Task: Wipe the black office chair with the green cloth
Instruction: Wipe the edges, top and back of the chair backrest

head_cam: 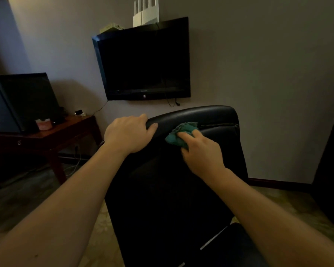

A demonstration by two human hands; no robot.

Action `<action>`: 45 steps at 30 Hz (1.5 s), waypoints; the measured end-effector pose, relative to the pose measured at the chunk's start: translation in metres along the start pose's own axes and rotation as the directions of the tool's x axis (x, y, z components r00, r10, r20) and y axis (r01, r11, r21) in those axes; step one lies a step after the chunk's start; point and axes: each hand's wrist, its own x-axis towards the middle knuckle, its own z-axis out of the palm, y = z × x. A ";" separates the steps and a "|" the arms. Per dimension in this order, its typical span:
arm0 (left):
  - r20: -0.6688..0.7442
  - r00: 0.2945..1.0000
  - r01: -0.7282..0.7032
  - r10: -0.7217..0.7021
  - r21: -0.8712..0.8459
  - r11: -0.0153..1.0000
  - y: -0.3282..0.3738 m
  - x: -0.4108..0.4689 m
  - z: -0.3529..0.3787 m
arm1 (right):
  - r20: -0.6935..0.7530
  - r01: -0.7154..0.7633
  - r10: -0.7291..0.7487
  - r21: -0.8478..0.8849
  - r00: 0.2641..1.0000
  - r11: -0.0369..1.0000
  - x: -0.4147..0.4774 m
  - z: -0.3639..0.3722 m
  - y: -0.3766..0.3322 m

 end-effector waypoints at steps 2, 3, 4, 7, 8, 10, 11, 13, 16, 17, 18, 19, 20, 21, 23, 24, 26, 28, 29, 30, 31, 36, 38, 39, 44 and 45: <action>-0.018 1.000 0.007 -0.007 0.014 1.000 0.000 0.000 0.001 | 0.029 0.105 -0.105 0.000 0.994 0.994 -0.003 0.001 -0.008; -0.019 1.000 0.009 -0.009 0.015 1.000 -0.001 0.000 0.002 | 0.038 0.116 -0.116 -0.002 0.992 0.993 -0.002 0.001 -0.008; -0.014 1.000 0.007 -0.007 0.009 1.000 -0.001 0.000 0.002 | 0.039 0.101 -0.101 -0.007 0.994 0.995 0.001 0.000 -0.005; 0.012 1.000 -0.005 0.005 -0.011 1.000 -0.001 0.001 0.000 | 0.039 0.008 -0.008 -0.022 0.999 1.000 0.008 -0.002 0.015; 0.015 1.000 -0.007 0.007 -0.016 1.000 -0.001 0.001 -0.001 | 0.042 -0.037 0.038 -0.020 0.998 0.999 0.010 -0.002 0.024; 0.017 1.000 -0.007 0.008 -0.022 1.000 -0.001 0.001 -0.001 | 0.049 -0.135 0.136 -0.019 0.990 0.991 0.014 -0.003 0.038; 0.017 1.000 -0.006 0.006 -0.021 1.000 -0.001 0.001 -0.001 | 0.059 -0.167 0.168 -0.025 0.984 0.986 0.016 -0.002 0.042; 0.013 1.000 -0.003 0.003 -0.010 1.000 -0.001 0.001 -0.001 | 0.079 -0.173 0.176 -0.033 0.981 0.984 0.017 -0.003 0.042; 0.012 1.000 -0.004 0.004 -0.006 1.000 0.000 0.001 -0.001 | 0.043 -0.082 0.082 -0.015 0.996 0.997 0.012 -0.007 0.032; 0.011 1.000 -0.003 0.003 -0.005 1.000 0.000 0.001 -0.001 | 0.030 -0.029 0.029 -0.011 0.999 1.000 0.009 -0.008 0.026; 0.007 1.000 -0.003 0.003 -0.006 1.000 -0.001 0.001 0.000 | 0.030 0.024 -0.023 -0.012 0.999 1.000 0.007 -0.008 0.020; -0.001 1.000 -0.003 0.003 -0.006 1.000 -0.001 0.001 0.000 | 0.038 0.065 -0.065 -0.018 0.997 0.998 0.005 -0.007 0.014; -0.012 1.000 -0.004 0.004 -0.005 1.000 -0.001 0.001 0.001 | 0.051 0.084 -0.083 -0.022 0.995 0.996 0.005 -0.005 0.010; -0.020 1.000 -0.006 0.006 -0.004 1.000 -0.001 0.000 0.001 | 0.061 0.082 -0.081 -0.023 0.995 0.996 0.006 -0.004 0.009; -0.017 1.000 -0.016 0.016 -0.008 1.000 -0.001 0.000 0.001 | 0.068 0.053 -0.052 -0.013 0.996 0.998 0.008 -0.002 0.015; -0.007 1.000 -0.021 0.021 -0.013 1.000 -0.001 0.000 0.001 | 0.073 0.034 -0.034 -0.001 0.997 0.999 0.010 -0.002 0.020; 0.004 1.000 -0.025 0.025 -0.021 0.999 0.000 0.001 0.000 | 0.076 -0.019 0.018 0.018 0.997 1.000 0.011 -0.002 0.032; -0.007 1.000 -0.024 0.024 -0.016 1.000 0.000 0.002 0.001 | 0.073 -0.076 0.076 0.005 0.994 0.997 0.014 -0.003 0.040; -0.006 1.000 -0.024 0.024 -0.017 1.000 0.000 0.002 0.001 | 0.071 -0.090 0.091 -0.009 0.993 0.996 0.015 -0.004 0.041; -0.002 1.000 -0.026 0.026 -0.016 1.000 -0.001 0.003 0.002 | 0.070 -0.090 0.091 -0.019 0.993 0.996 0.015 -0.004 0.041; -0.001 1.000 -0.027 0.027 -0.013 1.000 -0.001 0.003 0.002 | 0.066 -0.079 0.080 -0.025 0.995 0.997 0.014 -0.005 0.039; -0.025 1.000 0.014 -0.014 0.011 1.000 0.003 0.008 0.008 | 0.086 -0.035 0.035 -0.009 0.996 0.999 0.006 -0.002 0.036; -0.084 0.996 0.032 -0.030 0.018 0.999 0.009 0.009 0.014 | 0.097 -0.053 0.053 -0.005 0.994 0.999 0.005 -0.002 0.041; -0.106 0.994 0.032 -0.030 0.020 0.999 0.012 0.010 0.015 | 0.098 -0.065 0.066 -0.016 0.993 0.998 0.004 -0.002 0.046; -0.119 0.992 0.034 -0.036 -0.014 0.999 0.025 0.020 0.022 | 0.097 -0.228 0.232 -0.054 0.968 0.972 0.008 -0.006 0.077; -0.136 0.990 0.042 -0.043 -0.014 0.999 0.030 0.020 0.024 | 0.093 -0.254 0.257 -0.042 0.962 0.966 0.006 -0.007 0.082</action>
